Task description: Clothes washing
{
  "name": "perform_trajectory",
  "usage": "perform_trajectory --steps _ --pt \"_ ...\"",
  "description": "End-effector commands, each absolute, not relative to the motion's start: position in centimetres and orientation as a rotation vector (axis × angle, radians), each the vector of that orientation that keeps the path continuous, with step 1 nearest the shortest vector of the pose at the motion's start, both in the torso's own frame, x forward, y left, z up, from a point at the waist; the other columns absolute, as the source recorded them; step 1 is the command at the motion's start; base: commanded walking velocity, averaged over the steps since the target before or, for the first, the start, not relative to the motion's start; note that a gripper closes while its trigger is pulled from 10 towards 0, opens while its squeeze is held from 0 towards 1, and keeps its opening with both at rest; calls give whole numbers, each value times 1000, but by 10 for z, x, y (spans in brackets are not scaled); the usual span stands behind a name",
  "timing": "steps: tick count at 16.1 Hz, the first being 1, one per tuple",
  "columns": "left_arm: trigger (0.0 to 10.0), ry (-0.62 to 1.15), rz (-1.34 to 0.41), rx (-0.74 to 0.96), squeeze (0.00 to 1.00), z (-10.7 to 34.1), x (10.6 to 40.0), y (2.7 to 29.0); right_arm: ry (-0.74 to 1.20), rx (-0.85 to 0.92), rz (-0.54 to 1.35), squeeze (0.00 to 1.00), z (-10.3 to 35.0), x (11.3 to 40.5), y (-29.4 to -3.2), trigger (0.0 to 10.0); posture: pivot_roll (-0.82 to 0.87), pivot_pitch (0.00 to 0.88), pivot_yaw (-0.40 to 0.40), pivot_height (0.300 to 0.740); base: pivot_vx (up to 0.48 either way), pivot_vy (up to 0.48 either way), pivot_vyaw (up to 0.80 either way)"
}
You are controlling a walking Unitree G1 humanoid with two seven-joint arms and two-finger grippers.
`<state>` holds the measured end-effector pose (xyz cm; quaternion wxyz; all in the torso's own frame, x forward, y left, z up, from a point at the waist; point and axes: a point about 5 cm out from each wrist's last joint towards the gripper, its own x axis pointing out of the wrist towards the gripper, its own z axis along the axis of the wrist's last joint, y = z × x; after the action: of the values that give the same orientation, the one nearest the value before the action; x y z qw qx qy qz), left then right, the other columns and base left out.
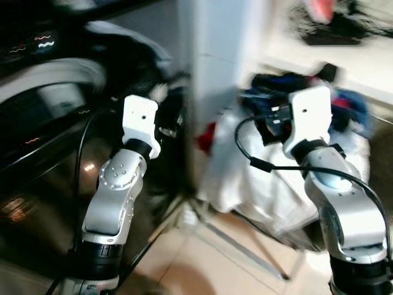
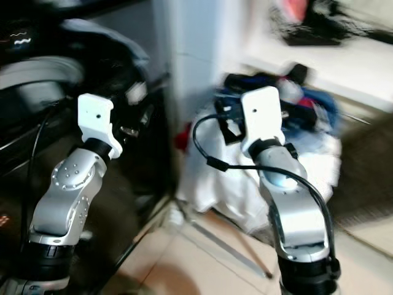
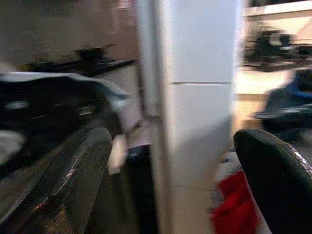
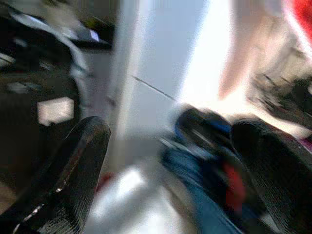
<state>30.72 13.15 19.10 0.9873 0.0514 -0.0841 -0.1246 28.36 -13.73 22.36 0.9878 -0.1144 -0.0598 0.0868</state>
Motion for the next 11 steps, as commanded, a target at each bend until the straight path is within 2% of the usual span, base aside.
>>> perform_trajectory --steps 1,11 --pt "10000 -190 -256 102 0 198 307 130 -158 -206 134 0 231 284 -143 10000 -11 0 18 740 259 0 0" --pt "10000 -180 -275 94 0 197 308 128 -163 -219 125 0 231 282 -146 10000 -17 0 29 740 266 0 0"
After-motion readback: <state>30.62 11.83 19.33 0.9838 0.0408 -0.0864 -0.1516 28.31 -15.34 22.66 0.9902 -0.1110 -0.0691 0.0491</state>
